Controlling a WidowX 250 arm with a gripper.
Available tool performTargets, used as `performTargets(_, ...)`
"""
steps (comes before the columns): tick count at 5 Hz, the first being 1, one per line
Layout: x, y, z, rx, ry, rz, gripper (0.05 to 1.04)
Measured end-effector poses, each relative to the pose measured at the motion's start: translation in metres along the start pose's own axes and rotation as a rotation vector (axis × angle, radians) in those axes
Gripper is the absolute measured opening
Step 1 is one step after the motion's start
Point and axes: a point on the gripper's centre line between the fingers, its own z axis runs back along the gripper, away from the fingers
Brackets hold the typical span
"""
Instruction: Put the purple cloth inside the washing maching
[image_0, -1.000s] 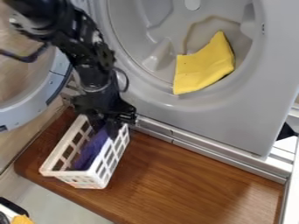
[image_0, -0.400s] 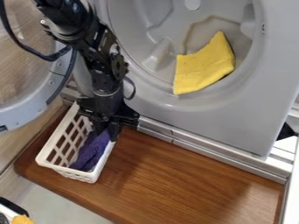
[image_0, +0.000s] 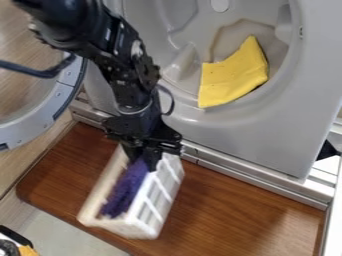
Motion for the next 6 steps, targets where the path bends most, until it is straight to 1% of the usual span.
performTargets(1, -0.005, -0.032, 0.013, -0.038, -0.015, -0.010, 0.246)
performTargets(2, -0.014, -0.067, -0.006, -0.086, 0.072, -0.042, 0.243)
performTargets(3, -0.015, -0.091, -0.023, -0.123, 0.114, -0.055, 0.243)
performTargets(4, -0.014, -0.091, -0.023, -0.104, 0.099, -0.078, 0.243)
performTargets(5, 0.000, -0.085, 0.011, -0.072, -0.014, -0.080, 0.243)
performTargets(6, 0.017, -0.080, 0.044, -0.072, -0.132, -0.098, 0.243)
